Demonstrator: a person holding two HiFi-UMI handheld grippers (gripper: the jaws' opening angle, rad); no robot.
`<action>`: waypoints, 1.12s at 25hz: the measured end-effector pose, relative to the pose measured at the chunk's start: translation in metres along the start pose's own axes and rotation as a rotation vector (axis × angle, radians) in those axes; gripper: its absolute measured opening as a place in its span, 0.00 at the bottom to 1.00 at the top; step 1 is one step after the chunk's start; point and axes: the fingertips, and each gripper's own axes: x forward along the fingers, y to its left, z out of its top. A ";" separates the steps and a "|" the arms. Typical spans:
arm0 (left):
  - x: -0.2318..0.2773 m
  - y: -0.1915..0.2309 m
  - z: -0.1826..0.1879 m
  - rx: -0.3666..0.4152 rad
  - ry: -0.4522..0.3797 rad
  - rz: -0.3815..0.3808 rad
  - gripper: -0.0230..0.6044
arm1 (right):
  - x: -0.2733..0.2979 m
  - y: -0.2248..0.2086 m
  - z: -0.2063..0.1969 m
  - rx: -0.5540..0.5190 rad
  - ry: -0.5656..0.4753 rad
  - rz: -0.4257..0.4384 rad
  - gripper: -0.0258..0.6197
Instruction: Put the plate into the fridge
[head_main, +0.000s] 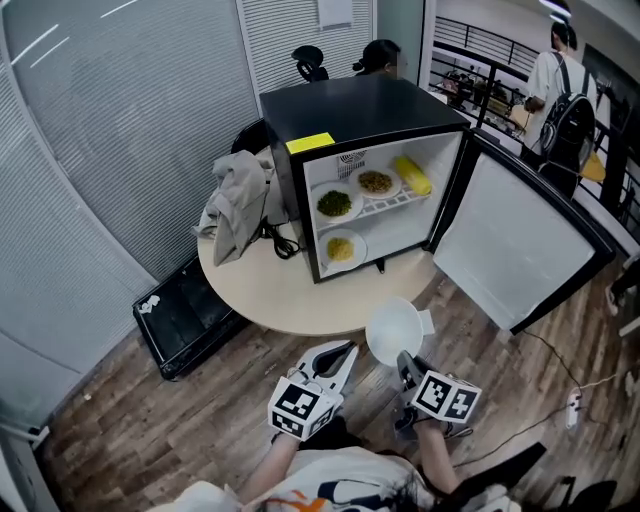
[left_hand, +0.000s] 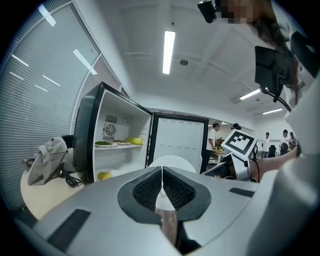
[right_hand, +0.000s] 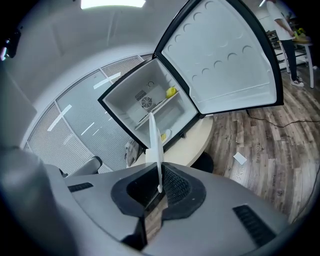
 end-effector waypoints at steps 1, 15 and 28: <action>0.000 0.005 -0.001 0.000 0.002 -0.005 0.06 | 0.004 0.002 0.000 0.003 -0.002 -0.004 0.08; 0.007 0.031 -0.009 -0.016 0.024 -0.070 0.06 | 0.023 0.010 -0.002 0.039 -0.015 -0.057 0.08; 0.039 0.060 -0.016 -0.035 0.056 -0.039 0.06 | 0.057 -0.008 0.023 0.053 0.003 -0.064 0.08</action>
